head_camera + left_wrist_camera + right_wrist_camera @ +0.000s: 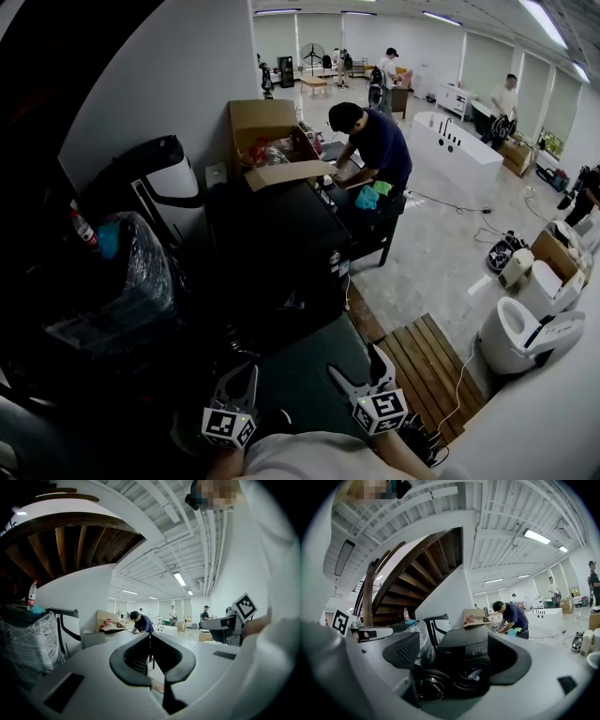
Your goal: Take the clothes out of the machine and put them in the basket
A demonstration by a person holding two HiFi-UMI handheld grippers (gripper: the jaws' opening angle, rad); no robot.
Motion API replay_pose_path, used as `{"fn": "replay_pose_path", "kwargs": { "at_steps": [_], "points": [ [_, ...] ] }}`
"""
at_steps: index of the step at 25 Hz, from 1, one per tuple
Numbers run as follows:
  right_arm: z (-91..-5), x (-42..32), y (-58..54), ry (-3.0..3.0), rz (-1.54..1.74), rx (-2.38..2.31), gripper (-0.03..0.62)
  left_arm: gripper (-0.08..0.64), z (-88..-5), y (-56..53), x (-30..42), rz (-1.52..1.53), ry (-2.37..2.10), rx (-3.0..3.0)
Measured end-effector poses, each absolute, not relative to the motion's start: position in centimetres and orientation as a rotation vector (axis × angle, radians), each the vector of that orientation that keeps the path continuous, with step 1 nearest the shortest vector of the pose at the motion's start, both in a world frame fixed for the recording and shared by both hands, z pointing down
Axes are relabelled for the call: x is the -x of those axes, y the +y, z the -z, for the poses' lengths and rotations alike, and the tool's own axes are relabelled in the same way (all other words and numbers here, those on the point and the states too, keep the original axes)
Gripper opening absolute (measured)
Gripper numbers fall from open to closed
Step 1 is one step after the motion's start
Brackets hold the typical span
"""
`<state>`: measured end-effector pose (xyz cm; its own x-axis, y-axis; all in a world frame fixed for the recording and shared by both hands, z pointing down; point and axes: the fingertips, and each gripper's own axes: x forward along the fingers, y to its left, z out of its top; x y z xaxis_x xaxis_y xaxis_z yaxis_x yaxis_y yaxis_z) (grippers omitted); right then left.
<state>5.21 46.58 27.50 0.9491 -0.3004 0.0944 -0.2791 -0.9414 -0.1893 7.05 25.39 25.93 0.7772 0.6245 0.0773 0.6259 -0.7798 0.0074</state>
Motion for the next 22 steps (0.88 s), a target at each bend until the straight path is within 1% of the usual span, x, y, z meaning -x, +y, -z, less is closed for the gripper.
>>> {"fn": "replay_pose_path", "kwargs": {
  "at_steps": [12, 22],
  "points": [
    [-28.8, -7.6, 46.8, 0.433, 0.230, 2.919, 0.436, 0.021, -27.0, 25.1, -9.1, 0.151, -1.024, 2.949],
    [-30.2, -12.3, 46.6, 0.407, 0.288, 2.923, 0.430, 0.021, -28.7, 24.0, -14.3, 0.186, -1.016, 2.969]
  ]
}}
